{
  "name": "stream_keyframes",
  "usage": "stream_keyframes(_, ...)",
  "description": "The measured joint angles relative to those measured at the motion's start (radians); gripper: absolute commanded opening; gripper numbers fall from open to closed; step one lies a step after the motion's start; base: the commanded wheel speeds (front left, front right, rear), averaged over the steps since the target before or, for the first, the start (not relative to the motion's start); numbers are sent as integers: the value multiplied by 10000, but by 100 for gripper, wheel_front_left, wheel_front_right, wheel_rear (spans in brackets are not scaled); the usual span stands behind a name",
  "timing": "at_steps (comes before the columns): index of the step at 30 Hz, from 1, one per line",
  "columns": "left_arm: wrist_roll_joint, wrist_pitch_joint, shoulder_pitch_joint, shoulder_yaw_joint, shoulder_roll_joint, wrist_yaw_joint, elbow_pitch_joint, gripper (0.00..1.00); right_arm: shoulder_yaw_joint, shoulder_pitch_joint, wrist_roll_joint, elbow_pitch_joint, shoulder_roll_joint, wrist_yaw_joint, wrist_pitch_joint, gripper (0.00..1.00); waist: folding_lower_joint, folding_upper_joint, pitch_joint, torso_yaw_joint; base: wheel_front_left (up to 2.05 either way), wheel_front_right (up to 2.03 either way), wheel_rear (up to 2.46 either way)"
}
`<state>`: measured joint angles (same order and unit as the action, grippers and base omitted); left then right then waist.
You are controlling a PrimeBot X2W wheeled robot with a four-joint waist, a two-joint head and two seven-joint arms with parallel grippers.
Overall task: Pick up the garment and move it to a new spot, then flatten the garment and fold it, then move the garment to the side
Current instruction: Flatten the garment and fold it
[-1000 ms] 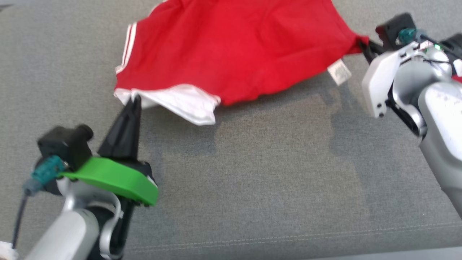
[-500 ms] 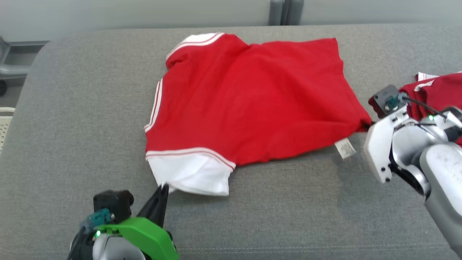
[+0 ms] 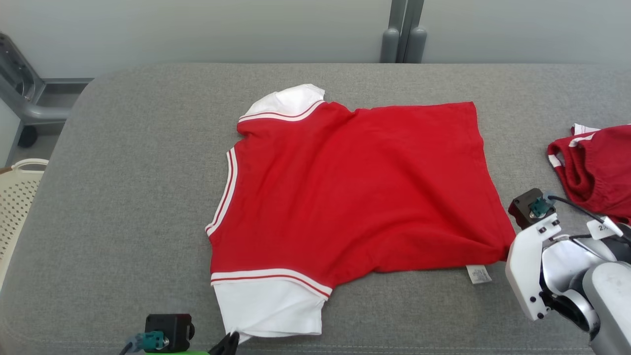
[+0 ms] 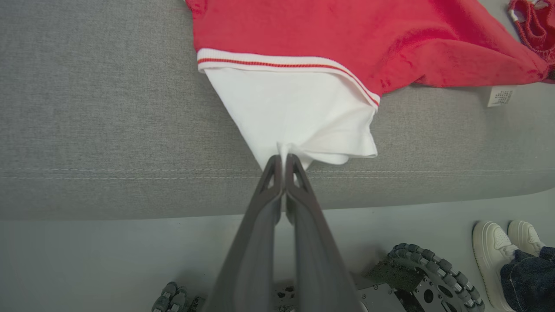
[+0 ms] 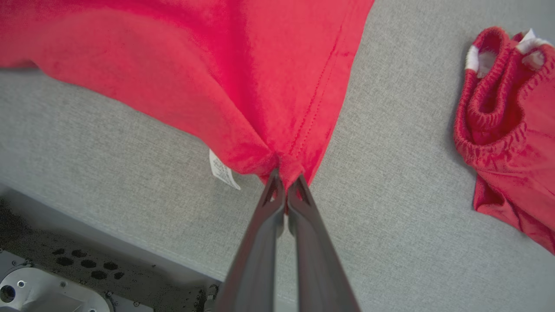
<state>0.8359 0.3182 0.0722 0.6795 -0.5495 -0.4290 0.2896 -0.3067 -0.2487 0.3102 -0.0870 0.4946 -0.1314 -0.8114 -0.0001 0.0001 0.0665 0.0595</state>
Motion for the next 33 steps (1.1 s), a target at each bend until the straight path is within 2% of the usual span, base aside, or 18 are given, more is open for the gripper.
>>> stream_keyframes(3,67,125,21,-67,-128,-86,180,0,180,420,140,472,23,0,-309,0,0,0,-63,-29,0,0,0)
stream_keyframes(11,-196,-209,-1199,-690,-100,-58,-362,0,681,230,-247,748,-174,2,117,0,0,0,93,-171,0,0,0)
stream_keyframes(23,-867,-426,-4489,-550,1103,677,-2972,0,1555,-1244,-800,-826,-1319,0,1254,0,0,0,776,-212,0,0,0)
stream_keyframes(33,-1377,-836,-6312,-132,1939,1390,-4859,0,1338,-2116,-1233,-2048,-1636,0,1992,0,1,0,1358,-337,0,0,0)
